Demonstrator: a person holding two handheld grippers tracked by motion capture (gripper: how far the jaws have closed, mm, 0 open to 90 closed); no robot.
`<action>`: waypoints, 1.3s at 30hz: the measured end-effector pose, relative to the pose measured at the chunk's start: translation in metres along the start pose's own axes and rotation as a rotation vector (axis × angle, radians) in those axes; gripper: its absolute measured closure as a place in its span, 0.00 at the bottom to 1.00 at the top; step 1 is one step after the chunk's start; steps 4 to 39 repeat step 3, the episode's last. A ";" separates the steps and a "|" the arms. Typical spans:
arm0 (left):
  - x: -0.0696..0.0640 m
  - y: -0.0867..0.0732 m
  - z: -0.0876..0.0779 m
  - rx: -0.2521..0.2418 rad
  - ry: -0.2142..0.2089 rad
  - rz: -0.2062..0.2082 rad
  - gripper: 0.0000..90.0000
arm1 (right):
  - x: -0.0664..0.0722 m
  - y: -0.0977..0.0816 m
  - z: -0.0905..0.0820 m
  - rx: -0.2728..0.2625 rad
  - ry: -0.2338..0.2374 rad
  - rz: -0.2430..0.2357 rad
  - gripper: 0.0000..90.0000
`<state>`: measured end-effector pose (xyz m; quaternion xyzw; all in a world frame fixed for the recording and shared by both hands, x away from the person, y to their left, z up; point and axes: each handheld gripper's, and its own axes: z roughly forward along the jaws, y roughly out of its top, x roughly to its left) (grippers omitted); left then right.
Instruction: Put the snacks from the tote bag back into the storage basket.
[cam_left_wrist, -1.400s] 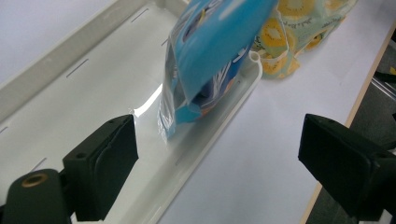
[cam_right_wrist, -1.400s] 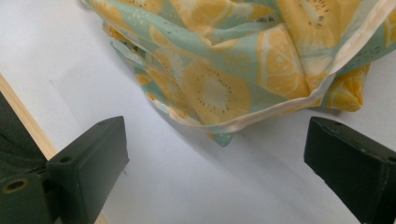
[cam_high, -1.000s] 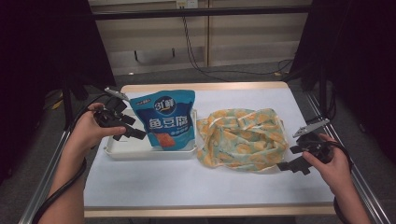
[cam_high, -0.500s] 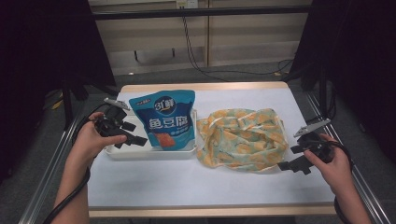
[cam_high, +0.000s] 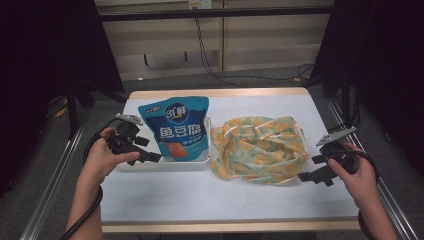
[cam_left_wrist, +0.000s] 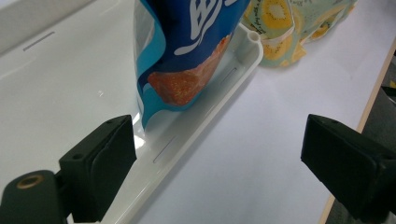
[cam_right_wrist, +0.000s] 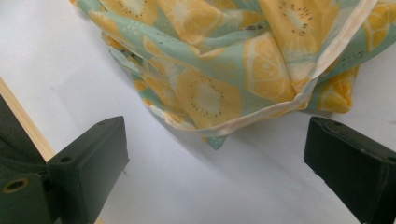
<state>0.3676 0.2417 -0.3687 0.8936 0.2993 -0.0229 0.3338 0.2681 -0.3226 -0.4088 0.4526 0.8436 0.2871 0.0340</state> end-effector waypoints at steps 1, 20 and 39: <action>-0.001 -0.001 0.001 -0.007 -0.002 -0.007 0.11 | 0.000 0.000 0.000 -0.006 0.003 0.000 0.06; -0.003 -0.005 0.004 -0.014 -0.008 -0.004 0.10 | 0.000 -0.001 0.000 -0.004 0.003 -0.005 0.06; -0.003 -0.005 0.004 -0.014 -0.008 -0.004 0.10 | 0.000 -0.001 0.000 -0.004 0.003 -0.005 0.06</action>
